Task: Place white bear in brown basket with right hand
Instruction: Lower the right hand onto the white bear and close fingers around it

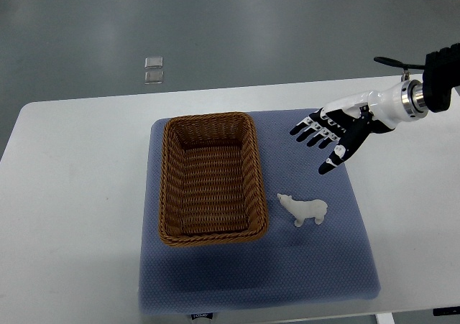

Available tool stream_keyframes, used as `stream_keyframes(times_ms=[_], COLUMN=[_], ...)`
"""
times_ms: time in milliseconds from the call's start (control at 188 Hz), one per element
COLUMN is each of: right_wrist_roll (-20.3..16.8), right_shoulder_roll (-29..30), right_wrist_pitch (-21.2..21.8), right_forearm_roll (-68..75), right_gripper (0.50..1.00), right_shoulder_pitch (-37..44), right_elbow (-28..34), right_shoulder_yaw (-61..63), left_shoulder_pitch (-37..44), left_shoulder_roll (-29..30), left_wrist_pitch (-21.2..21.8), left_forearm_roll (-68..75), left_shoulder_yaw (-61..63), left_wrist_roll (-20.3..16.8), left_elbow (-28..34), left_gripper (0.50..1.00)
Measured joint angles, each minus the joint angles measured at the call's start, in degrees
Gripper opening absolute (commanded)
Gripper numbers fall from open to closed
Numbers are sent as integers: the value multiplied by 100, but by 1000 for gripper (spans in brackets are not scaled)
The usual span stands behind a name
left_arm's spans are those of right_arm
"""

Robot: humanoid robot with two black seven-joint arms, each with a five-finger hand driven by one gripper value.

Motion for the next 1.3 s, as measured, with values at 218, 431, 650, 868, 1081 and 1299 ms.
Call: stream_keyframes(times_ms=[218,431,650,868,1081,1299], right_wrist_roll=[3,3,186,504,758,971], right_shoulder_roll=[46,89,192,268,359,367], right_wrist_pitch=[-450,-765,-1047,-1135,-1151,-1241], right_forearm_roll=[-54,-395,-1108,-1557,-1865,-1967], right_gripper=[919,909,907,907,879,807], right_shoulder_pitch=[-994,-1644,-2102,-2449,-2845,-3087], right_elbow=[2,1,2,2,3,57], right_shoulder_yaw=[541,842,988,1169,1399,1413], left_shoulder_pitch=[42,44,44,44,44,44], left_shoulder_roll=[0,0,0,0,0,0], left_wrist_pitch=[8,8,8,8,8,8], left_forearm_roll=[-12,-12,-12,-15,-19,-15], left_shoulder_yaw=[-2,-2,-2,-2,-2,-1], left_wrist_roll=[0,0,0,0,0,3], left_elbow=[50,51,58,171,191,185], left_gripper=[1000,1000,1000,1000,1000,1000])
